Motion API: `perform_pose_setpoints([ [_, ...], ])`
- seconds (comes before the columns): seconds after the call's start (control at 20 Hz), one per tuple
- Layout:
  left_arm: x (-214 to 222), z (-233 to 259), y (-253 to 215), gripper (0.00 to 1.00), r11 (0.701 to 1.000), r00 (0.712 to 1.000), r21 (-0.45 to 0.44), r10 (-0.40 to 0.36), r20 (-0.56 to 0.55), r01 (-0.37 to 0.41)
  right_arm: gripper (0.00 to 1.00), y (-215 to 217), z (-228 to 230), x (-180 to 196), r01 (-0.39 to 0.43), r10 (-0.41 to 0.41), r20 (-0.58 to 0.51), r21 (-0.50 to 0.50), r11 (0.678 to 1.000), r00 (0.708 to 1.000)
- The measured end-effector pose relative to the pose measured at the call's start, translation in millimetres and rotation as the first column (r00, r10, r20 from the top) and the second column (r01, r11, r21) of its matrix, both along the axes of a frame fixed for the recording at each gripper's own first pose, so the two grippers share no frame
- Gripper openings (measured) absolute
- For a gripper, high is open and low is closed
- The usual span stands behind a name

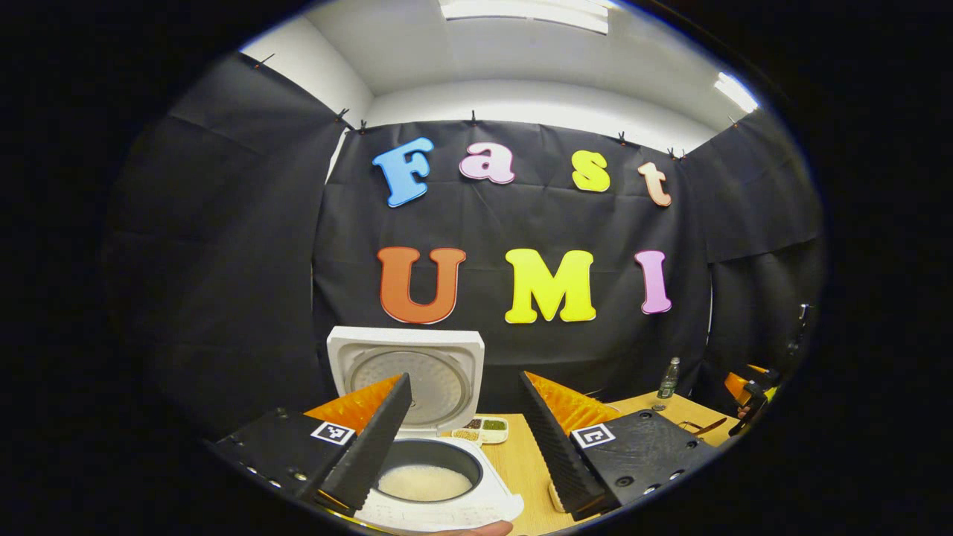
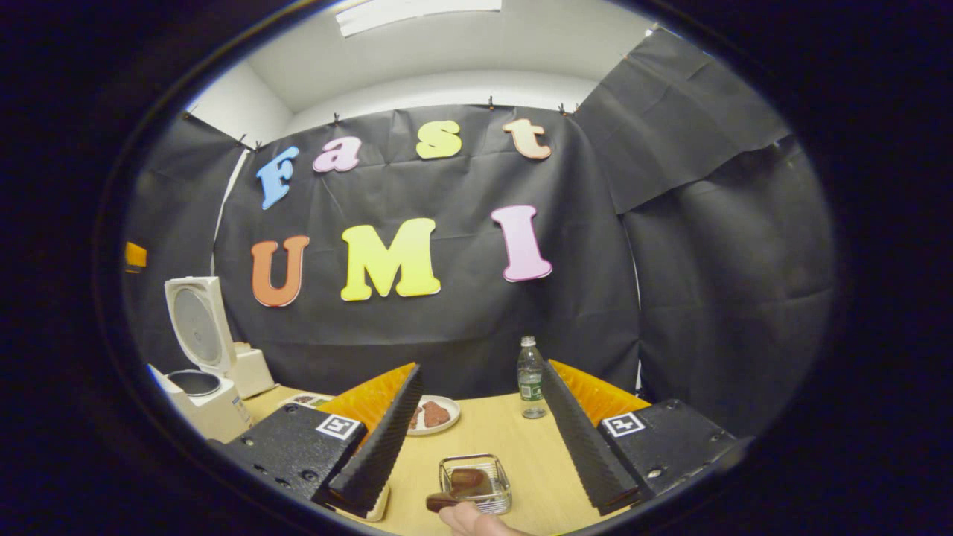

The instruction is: Close the left gripper, press the button to open the rice cooker; take a wooden spoon from the chopstick holder with the right hand, scoop a spoonful of rice and pour it into the rice cooker, then put the wooden spoon back into the chopstick holder.

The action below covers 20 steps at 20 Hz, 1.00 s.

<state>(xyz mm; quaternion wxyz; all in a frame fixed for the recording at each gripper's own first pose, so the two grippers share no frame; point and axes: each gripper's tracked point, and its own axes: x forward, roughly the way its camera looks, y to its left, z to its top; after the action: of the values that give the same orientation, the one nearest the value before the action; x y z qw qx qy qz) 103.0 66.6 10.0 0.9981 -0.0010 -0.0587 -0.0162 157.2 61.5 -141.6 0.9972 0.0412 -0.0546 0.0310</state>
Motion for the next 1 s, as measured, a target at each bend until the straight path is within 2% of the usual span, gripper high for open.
perform_pose_setpoints([
  [0.1, 25, 15, 13, 0.90, 0.999, 0.999, 0.010, 0.038, -0.016, -0.037, 1.00, -3, 7, -8, 0.000, 0.000, 0.022, 0.009, 1.000, 1.000],
  [0.35, 93, 25, 32, 0.90, 0.998, 0.997, -0.003, 0.067, -0.025, -0.067, 1.00, -11, 22, -24, -0.010, 0.008, 0.073, 0.030, 1.000, 0.997],
  [0.45, 123, 32, 47, 0.90, 0.995, 0.995, 0.000, 0.101, -0.020, -0.101, 0.98, -12, 18, -22, -0.010, 0.009, 0.057, 0.015, 1.000, 0.998],
  [0.6, 166, 44, 62, 0.90, 0.993, 0.993, -0.010, 0.122, -0.003, -0.122, 1.00, -7, 11, -19, -0.029, 0.029, 0.000, 0.016, 0.999, 1.000],
  [0.7, 197, 38, 79, 0.90, 0.988, 0.988, -0.034, 0.148, -0.043, -0.150, 1.00, -3, 8, -22, -0.054, 0.055, -0.046, 0.022, 0.998, 0.997],
  [0.85, 223, 29, 91, 0.91, 0.982, 0.984, -0.114, 0.137, -0.110, -0.150, 1.00, 1, 26, -30, -0.067, 0.067, -0.046, 0.010, 0.998, 0.997],
  [1.0, 235, 16, 108, 0.91, 0.975, 0.969, -0.076, 0.195, -0.150, -0.208, 0.99, 0, 46, -45, -0.036, 0.035, -0.028, -0.027, 0.999, 0.999],
])
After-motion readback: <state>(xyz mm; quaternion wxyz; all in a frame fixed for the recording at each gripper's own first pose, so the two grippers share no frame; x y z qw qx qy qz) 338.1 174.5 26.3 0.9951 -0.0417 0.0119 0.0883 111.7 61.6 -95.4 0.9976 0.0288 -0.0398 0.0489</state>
